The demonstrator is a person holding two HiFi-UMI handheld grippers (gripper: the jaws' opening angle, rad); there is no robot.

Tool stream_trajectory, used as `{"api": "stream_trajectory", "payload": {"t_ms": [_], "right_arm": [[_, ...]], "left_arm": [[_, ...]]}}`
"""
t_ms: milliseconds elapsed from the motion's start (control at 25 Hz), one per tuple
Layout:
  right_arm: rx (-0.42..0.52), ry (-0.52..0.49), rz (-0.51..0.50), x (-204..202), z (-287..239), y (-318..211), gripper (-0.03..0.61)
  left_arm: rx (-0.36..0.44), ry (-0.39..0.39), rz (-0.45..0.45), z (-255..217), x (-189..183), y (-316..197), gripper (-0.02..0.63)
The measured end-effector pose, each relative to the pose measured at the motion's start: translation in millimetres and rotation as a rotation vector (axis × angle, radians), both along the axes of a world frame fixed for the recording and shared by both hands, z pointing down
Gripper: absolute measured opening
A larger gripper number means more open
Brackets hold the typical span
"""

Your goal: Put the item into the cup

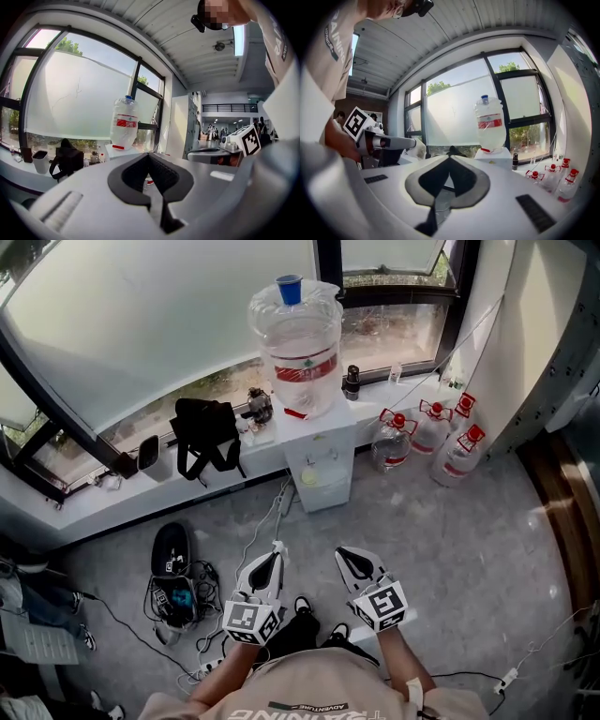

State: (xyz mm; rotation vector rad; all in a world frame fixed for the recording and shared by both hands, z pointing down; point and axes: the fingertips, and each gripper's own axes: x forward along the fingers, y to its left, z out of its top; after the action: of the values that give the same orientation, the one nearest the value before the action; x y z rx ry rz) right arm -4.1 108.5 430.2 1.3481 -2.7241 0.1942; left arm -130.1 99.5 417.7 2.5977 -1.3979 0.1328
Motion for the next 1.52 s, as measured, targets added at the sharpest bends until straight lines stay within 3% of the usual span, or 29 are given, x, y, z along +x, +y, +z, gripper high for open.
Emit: {"api": "stream_trajectory", "payload": {"t_ms": [400, 800, 1200, 1520], "right_arm": [[0.001, 0.013, 0.081, -28, -9, -56, 0.011], [-0.011, 0.02, 0.181, -44, -2, -91, 0.011], [-0.035, 0.043, 0.152, -41, 6, -124, 0.011], [-0.04, 0.038, 0.041, -35, 24, -178, 0.011]], "left_arm": [[0.042, 0.016, 0.101, -7, -21, -62, 0.008], [0.034, 0.022, 0.212, 0, -30, -109, 0.008], [-0.011, 0.027, 0.203, 13, -20, -137, 0.008], [-0.026, -0.014, 0.144, 22, -4, -180, 0.009]]}}
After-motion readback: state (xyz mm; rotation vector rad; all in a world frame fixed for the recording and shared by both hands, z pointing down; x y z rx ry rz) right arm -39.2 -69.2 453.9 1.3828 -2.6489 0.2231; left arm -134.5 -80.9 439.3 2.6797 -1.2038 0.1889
